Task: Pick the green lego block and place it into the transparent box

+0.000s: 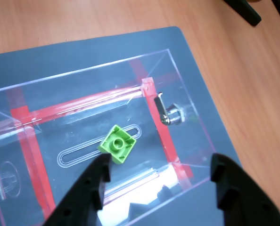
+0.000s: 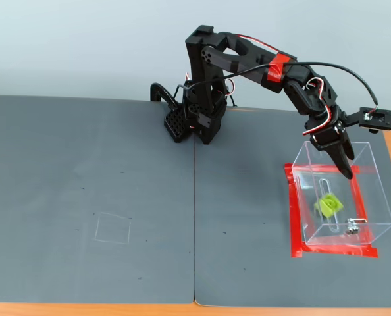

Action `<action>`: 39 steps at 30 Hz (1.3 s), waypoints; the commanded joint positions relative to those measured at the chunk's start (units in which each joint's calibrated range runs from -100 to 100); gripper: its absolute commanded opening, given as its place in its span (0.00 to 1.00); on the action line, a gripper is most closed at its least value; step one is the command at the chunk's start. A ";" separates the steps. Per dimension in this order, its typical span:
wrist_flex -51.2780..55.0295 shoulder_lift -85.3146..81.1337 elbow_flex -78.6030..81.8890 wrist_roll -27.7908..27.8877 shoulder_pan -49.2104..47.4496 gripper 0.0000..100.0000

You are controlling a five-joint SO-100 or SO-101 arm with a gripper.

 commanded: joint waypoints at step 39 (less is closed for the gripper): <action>0.12 -53.33 41.14 -0.18 36.60 0.02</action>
